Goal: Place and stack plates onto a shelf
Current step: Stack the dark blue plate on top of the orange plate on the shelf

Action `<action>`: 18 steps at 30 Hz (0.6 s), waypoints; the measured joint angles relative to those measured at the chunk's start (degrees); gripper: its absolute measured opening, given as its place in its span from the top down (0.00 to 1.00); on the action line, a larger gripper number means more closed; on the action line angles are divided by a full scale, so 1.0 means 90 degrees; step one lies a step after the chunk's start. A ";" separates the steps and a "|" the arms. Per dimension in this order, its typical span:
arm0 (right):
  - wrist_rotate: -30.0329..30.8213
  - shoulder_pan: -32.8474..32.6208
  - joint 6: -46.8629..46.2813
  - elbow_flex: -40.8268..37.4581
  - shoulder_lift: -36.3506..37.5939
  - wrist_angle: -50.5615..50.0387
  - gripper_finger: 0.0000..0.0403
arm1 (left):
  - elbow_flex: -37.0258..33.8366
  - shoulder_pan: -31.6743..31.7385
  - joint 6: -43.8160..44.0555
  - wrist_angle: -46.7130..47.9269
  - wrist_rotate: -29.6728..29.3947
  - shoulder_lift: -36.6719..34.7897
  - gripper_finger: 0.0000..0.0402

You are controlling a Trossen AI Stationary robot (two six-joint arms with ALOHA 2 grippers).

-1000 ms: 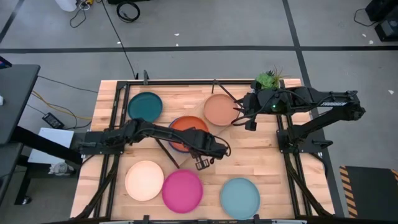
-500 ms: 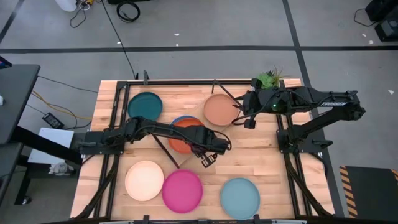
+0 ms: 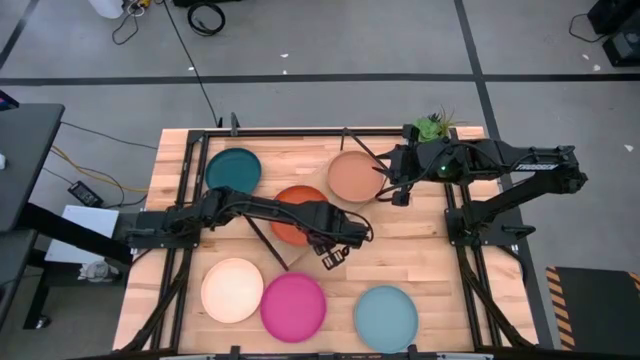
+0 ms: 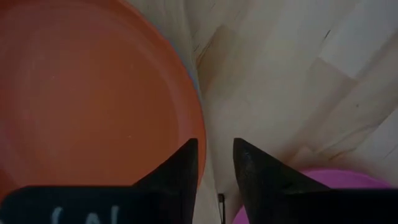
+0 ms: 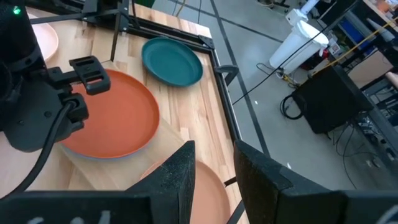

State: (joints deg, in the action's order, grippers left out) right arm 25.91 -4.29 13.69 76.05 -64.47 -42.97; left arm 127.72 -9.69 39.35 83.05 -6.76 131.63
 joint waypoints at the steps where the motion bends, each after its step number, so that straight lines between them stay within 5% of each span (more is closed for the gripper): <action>1: -0.0001 0.0000 0.0000 0.0000 -0.0002 0.0022 0.71 | 0.0000 -0.0002 -0.0081 -0.0002 0.0002 -0.0017 0.73; 5: -0.0002 0.0000 0.0003 0.0000 -0.0002 0.0087 0.71 | 0.0163 -0.0024 -0.0578 0.0145 -0.0155 -0.0270 0.73; 11: -0.0026 0.0000 0.0027 0.0000 -0.0002 0.0074 0.71 | 0.0098 -0.0113 -0.1119 0.0537 -0.1332 -0.0964 0.73; 18: -0.0053 -0.0002 -0.0028 0.0000 -0.0002 -0.0021 0.71 | -0.1099 0.0090 -0.1170 0.0340 -0.1921 -0.2094 0.79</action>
State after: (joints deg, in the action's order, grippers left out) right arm 25.43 -4.32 13.44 76.05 -64.49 -43.16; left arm 117.83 -8.88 28.82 86.10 -24.05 112.79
